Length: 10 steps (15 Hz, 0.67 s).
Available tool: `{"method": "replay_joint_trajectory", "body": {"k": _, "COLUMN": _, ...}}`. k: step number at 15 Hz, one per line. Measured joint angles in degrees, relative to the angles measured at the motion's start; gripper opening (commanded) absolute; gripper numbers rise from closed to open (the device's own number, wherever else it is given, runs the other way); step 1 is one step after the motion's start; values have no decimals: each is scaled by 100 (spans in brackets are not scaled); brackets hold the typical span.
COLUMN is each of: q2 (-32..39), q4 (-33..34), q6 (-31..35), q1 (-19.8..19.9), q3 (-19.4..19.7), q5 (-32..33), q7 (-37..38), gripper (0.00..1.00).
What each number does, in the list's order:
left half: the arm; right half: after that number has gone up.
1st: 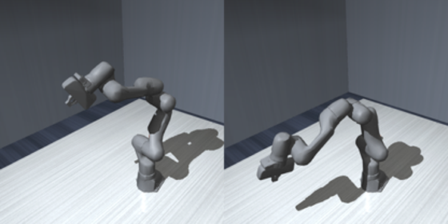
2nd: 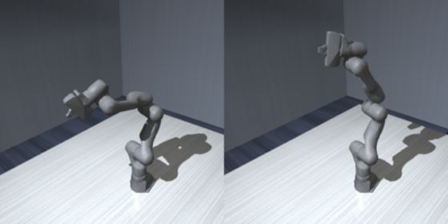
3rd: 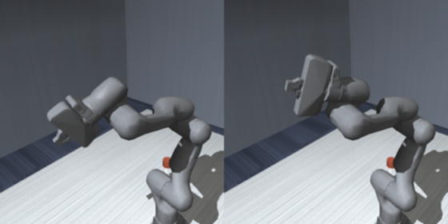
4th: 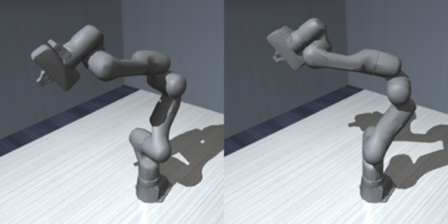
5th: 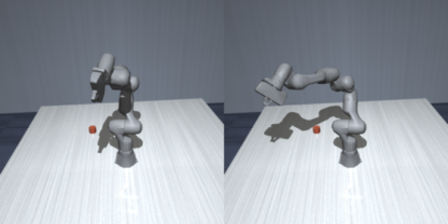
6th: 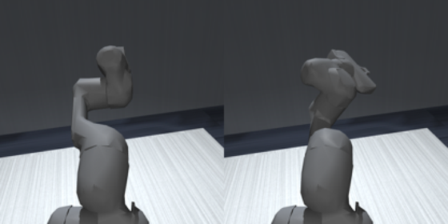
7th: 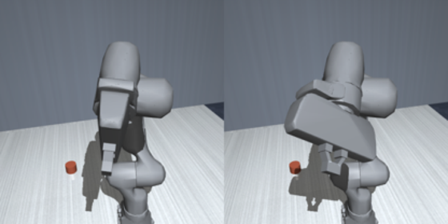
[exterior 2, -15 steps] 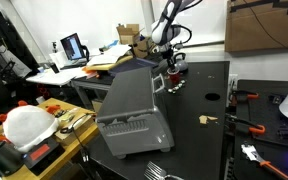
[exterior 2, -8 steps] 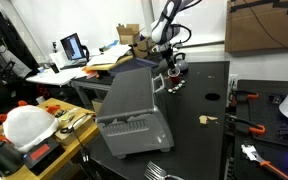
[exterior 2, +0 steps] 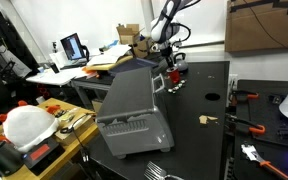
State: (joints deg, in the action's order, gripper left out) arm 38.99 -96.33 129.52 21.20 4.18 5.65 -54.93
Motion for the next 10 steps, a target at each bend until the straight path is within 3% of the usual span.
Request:
{"method": "replay_joint_trajectory", "body": {"k": 3, "q2": 7, "q4": 29, "q6": 0, "q1": 0, "q3": 19, "q5": 13, "q7": 0, "gripper": 0}}
{"method": "replay_joint_trajectory", "body": {"k": 4, "q2": 7, "q4": 51, "q6": -3, "q1": 0, "q3": 24, "q5": 19, "q7": 0, "gripper": 10}}
{"method": "replay_joint_trajectory", "body": {"k": 5, "q2": 7, "q4": 71, "q6": -3, "q1": 0, "q3": 27, "q5": 25, "q7": 0, "gripper": 31}}
{"method": "replay_joint_trajectory", "body": {"k": 10, "q2": 7, "q4": 92, "q6": -13, "q1": 1, "q3": 49, "q5": 70, "q7": 0, "gripper": 66}}
